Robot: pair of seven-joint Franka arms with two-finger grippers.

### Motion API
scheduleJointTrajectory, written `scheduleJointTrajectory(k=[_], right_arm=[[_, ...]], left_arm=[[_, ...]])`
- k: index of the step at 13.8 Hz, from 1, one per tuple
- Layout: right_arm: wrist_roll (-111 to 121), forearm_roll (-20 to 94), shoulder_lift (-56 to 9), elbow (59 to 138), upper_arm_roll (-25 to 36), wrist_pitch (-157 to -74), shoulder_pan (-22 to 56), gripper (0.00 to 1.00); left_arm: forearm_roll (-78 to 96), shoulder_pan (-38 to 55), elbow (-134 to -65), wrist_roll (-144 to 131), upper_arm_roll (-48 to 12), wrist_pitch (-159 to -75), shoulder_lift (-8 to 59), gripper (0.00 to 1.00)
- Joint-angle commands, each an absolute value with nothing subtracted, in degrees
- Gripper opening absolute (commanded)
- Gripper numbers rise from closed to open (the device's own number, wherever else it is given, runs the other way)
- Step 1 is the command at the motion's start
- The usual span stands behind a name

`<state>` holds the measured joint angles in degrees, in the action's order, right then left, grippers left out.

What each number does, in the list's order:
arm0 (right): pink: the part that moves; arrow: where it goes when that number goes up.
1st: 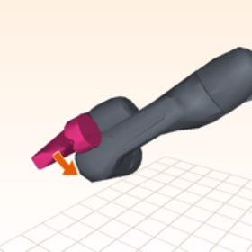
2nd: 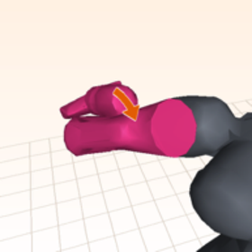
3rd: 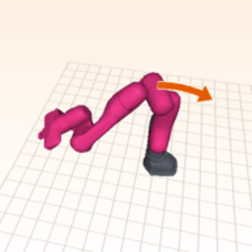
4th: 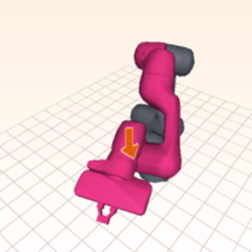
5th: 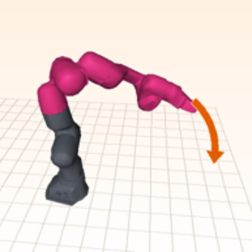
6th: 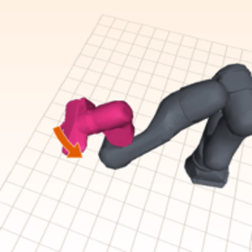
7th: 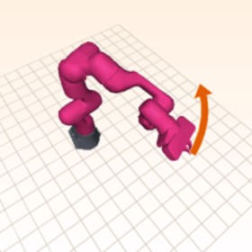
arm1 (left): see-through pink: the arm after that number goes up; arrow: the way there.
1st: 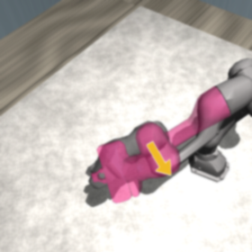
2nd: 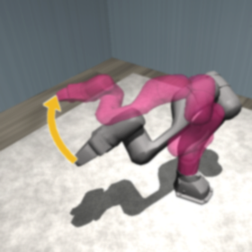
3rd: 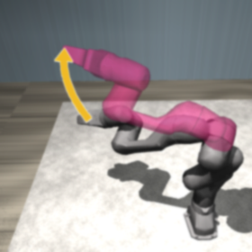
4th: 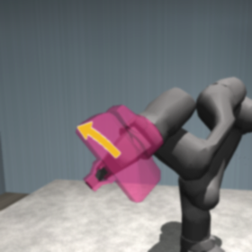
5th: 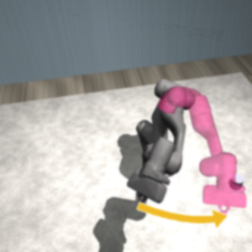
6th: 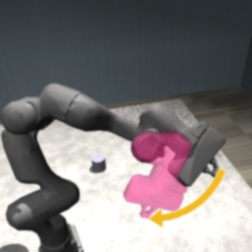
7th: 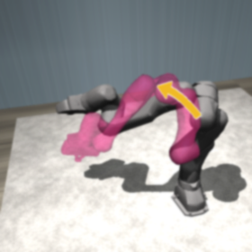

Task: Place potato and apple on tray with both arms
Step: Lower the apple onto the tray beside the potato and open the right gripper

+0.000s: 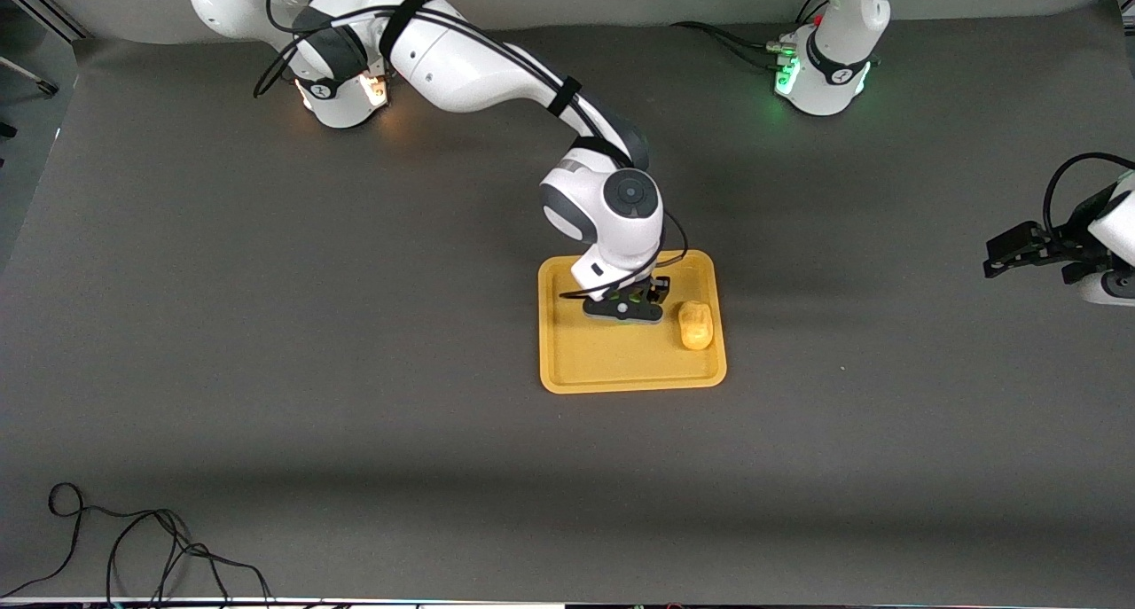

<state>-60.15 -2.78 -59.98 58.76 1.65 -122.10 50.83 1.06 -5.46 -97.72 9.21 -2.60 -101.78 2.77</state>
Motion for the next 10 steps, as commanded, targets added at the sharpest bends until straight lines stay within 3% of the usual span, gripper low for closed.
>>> scheduleJointTrajectory(k=[1, 2, 3, 6, 10], right_arm=[[-61.4, -4.1, -62.1, 56.0, 2.5, -123.0, 51.0, 0.37], [-61.4, -4.1, -62.1, 56.0, 2.5, -123.3, 50.7, 0.61], [-61.4, -4.0, -62.1, 56.1, 2.5, -124.0, 50.5, 1.00], [-61.2, -3.9, -59.3, 56.0, 2.9, -122.1, 50.4, 1.00], [-60.8, -3.5, -49.4, 55.5, 3.2, -109.8, 48.9, 1.00]], left_arm=[[1.1, -2.6, -98.3, 10.4, -1.0, -101.6, 2.1, 1.00], [1.1, -2.6, -98.3, 10.4, -1.0, -101.7, 2.1, 1.00], [1.1, -2.1, -98.3, 10.5, -0.7, -101.6, 2.0, 1.00], [1.1, 0.0, -98.3, 10.5, 1.6, -101.7, 2.0, 1.00], [-0.1, -0.5, -98.2, 10.5, 1.8, -101.2, 1.9, 1.00]])
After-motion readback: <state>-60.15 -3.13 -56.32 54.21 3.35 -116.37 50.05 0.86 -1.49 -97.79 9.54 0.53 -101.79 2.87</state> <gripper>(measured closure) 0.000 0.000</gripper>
